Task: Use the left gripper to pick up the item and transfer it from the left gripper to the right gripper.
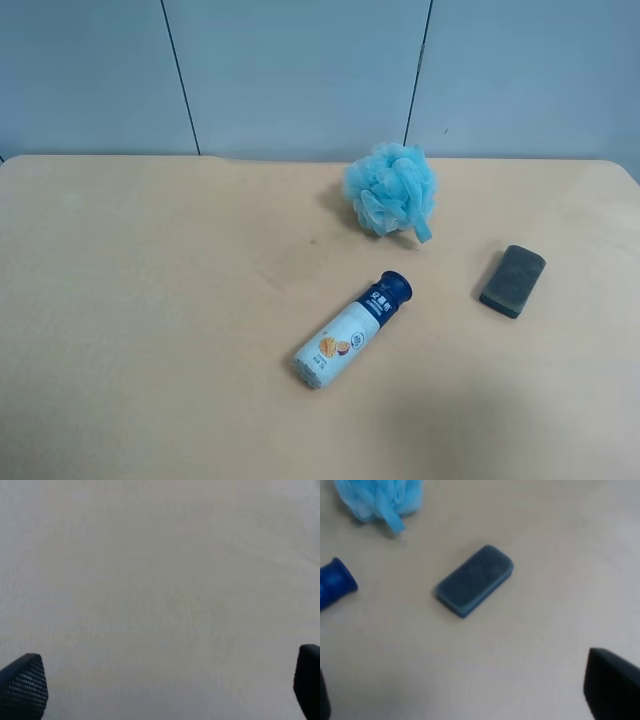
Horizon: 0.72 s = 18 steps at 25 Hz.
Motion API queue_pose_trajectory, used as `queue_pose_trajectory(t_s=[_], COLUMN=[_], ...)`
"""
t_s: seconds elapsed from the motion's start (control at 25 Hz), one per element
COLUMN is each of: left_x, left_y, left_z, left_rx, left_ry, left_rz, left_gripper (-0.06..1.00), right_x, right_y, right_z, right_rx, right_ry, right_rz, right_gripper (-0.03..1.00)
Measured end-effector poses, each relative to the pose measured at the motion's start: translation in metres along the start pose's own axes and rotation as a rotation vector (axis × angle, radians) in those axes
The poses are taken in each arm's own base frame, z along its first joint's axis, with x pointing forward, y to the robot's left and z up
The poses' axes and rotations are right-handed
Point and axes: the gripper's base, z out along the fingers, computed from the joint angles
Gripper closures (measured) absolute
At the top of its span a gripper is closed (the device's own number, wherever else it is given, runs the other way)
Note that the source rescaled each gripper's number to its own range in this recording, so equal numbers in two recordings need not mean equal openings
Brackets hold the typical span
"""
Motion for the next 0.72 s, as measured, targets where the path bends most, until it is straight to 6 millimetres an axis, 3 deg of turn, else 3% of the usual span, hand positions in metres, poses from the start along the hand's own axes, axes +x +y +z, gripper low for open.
queue_pose_trajectory(t_s=[0.52,0.72], left_x=[0.0000,0.0000], left_y=[0.0000,-0.0001], left_z=[0.0000,0.0000], left_rx=[0.000,0.001], left_ry=[0.000,0.000], left_rz=[0.000,0.000], left_gripper=[-0.05,-0.05], right_x=[0.0023,0.0042], right_y=[0.0002,-0.0090], right_z=[-0.0023,-0.0028], right_rx=[0.009,0.111], right_ry=[-0.017,-0.002], right_rz=[0.046,0.113], right_gripper=[-0.03,-0.03])
